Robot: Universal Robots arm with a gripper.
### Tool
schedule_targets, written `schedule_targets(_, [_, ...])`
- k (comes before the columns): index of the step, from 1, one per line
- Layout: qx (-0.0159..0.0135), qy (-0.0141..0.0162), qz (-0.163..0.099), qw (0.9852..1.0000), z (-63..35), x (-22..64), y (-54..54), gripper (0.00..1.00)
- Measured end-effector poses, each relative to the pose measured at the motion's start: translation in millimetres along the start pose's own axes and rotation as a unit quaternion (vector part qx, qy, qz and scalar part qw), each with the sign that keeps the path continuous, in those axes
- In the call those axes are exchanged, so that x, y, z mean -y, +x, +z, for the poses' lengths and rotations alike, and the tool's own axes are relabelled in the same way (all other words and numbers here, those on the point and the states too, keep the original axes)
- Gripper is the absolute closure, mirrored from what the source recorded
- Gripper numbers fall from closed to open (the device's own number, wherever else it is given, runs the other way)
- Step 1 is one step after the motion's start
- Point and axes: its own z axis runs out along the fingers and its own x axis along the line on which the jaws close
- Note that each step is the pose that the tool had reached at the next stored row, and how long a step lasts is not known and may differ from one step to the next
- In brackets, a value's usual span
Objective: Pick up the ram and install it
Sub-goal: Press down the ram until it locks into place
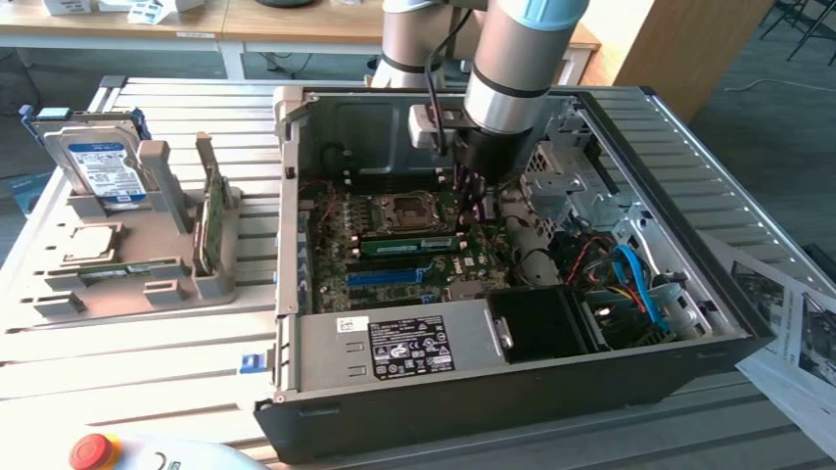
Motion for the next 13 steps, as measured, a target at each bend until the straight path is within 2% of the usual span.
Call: schedule_targets(13, [0.0,0.0,0.0,1.0,2.9,0.5,0.1,0.89])
